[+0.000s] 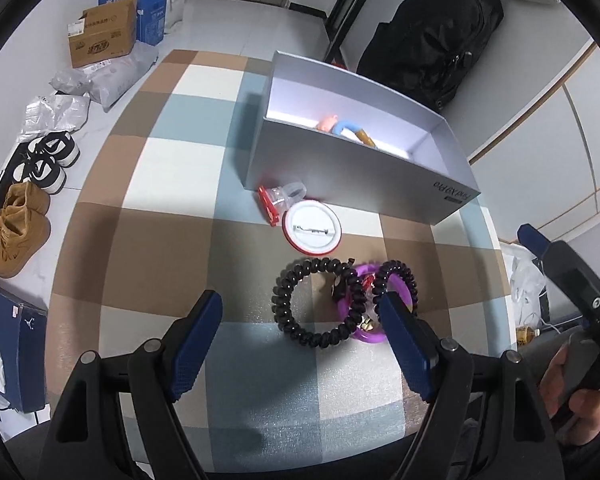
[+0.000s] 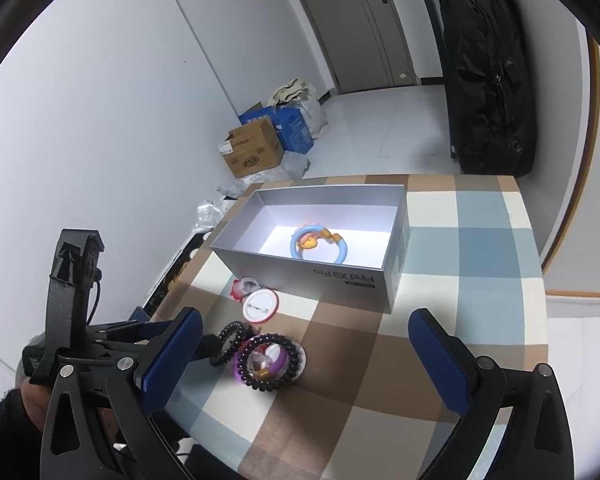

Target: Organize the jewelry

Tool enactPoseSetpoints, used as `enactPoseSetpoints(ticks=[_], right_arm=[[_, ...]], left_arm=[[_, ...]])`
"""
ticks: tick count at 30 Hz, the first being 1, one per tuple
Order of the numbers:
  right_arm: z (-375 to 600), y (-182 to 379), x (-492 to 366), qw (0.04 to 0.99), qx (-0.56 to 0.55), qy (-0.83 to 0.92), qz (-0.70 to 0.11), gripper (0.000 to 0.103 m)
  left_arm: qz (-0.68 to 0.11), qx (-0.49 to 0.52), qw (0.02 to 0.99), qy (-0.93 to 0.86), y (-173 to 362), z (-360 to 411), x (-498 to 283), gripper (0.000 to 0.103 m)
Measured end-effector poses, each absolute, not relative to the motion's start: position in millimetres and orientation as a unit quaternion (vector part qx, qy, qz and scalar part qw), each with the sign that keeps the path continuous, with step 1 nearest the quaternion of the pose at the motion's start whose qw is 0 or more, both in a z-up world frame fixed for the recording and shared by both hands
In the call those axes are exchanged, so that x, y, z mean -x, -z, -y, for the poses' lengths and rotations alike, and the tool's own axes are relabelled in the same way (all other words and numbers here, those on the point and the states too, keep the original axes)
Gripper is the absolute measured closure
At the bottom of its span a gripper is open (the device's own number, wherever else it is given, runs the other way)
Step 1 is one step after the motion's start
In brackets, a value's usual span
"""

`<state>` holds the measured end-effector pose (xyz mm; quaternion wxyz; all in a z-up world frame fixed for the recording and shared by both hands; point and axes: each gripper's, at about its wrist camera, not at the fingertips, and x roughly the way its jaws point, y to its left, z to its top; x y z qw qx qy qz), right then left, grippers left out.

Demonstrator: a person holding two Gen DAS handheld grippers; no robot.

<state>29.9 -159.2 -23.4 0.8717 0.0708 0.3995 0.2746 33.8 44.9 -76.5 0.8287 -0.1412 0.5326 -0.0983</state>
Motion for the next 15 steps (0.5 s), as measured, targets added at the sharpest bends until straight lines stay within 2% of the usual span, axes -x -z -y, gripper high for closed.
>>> enactPoseSetpoints(ticks=[5, 8, 15], right_arm=[[161.3, 24.4, -32.3, 0.87, -0.08, -0.275, -0.402, 0.0], [161.8, 23.4, -32.3, 0.869, -0.083, -0.278, -0.401, 0.0], [163.0, 23.0, -32.6, 0.867, -0.088, -0.282, -0.4, 0.0]], left_arm=[[-0.538, 0.15, 0.822, 0.11, 81.4, -45.8, -37.0, 0.026], [-0.54, 0.146, 0.821, 0.114, 81.7, -44.1, -39.5, 0.036], [-0.535, 0.138, 0.825, 0.118, 82.3, -40.3, -40.9, 0.038]])
